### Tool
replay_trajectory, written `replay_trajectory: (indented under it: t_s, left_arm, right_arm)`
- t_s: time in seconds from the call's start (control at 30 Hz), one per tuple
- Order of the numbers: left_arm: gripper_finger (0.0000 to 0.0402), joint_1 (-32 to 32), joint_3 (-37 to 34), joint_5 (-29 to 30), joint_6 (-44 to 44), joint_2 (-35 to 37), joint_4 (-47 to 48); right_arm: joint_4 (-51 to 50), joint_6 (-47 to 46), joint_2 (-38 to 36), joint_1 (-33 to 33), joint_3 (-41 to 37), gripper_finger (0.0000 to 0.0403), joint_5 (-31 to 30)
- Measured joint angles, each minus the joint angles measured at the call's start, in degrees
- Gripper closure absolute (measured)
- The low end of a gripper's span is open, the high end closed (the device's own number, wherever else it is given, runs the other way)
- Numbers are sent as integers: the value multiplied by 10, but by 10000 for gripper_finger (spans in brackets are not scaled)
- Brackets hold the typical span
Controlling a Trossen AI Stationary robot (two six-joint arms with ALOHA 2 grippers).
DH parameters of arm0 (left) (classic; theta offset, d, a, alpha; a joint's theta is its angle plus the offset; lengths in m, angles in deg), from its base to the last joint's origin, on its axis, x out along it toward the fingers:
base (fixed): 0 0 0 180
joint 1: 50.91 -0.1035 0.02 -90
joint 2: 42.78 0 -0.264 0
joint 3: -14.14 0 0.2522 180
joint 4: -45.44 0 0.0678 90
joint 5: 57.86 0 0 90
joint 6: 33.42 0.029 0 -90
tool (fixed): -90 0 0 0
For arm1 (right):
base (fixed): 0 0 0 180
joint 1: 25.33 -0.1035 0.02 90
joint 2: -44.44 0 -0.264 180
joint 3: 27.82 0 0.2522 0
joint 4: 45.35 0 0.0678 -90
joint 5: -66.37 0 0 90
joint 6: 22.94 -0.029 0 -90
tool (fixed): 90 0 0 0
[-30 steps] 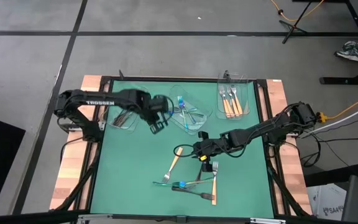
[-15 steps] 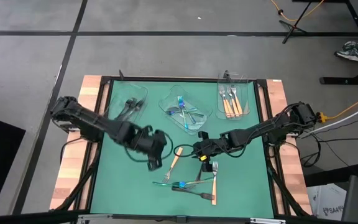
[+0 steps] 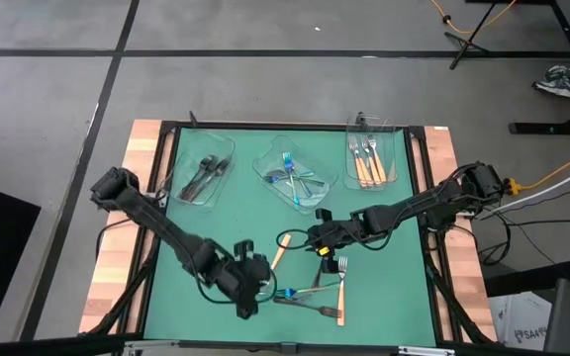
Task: Sort silverware by color (type)
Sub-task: Put the blue fork into the center transparent bin
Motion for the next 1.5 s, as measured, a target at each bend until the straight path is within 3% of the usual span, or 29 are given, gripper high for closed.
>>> replay_trajectory:
  t_s: [0.57, 1.5]
  left_arm:
    - [322, 32, 0, -27, 0, -112, -5]
    - [322, 42, -1, -25, 0, -141, 18]
  right_arm:
    - [1, 0, 0, 0, 0, 322, 0]
    - [3, 0, 0, 0, 0, 322, 0]
